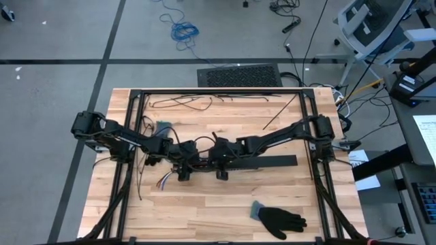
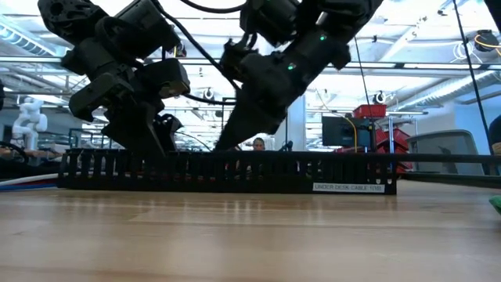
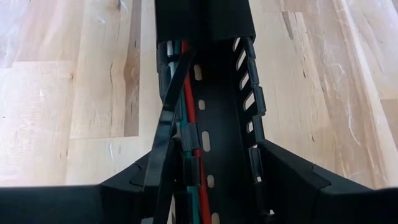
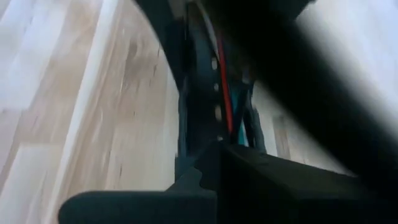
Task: Ziptie cables
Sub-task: Close the cable duct with the cable duct cover
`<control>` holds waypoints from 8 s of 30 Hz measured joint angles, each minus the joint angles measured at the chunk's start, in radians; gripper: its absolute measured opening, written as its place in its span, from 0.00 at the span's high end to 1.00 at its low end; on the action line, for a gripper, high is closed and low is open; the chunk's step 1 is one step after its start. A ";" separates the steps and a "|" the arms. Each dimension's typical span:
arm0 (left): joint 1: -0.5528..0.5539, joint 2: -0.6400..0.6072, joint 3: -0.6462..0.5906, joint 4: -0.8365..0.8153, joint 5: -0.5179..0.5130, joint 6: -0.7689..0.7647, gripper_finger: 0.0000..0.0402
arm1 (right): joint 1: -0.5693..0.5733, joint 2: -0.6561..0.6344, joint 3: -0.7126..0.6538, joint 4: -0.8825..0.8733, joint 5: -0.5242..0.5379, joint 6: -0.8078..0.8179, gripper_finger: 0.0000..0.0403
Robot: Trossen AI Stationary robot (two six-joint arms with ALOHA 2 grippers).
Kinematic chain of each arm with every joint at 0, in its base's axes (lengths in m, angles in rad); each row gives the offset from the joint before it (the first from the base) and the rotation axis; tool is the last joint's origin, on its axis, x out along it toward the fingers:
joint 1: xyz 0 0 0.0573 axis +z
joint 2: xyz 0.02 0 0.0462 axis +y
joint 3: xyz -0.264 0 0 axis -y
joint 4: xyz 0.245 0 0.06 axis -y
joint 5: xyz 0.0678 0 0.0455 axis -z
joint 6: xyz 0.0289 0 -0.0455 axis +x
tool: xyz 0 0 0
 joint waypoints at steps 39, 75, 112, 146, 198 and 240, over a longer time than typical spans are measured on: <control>0.001 0.000 0.005 0.000 -0.025 0.001 0.48 | -0.028 0.053 0.568 -0.817 -0.130 -0.295 0.92; 0.001 -0.001 0.003 -0.001 -0.029 0.000 0.48 | -0.037 -0.934 -0.437 -1.389 -0.089 0.382 1.00; 0.001 -0.001 0.003 -0.002 -0.058 0.001 0.48 | 0.138 -0.758 -0.489 -1.279 0.067 1.654 1.00; -0.014 -0.106 0.003 -0.296 -0.044 0.057 0.48 | 0.192 -0.639 -0.459 -1.081 0.024 1.797 1.00; -0.013 -0.103 0.002 -0.174 -0.085 0.083 0.48 | 0.186 -0.581 -0.459 -0.942 0.105 1.794 1.00; -0.011 -0.105 -0.004 -0.179 -0.029 0.028 0.22 | 0.178 -0.494 -0.231 -1.157 0.169 1.527 1.00</control>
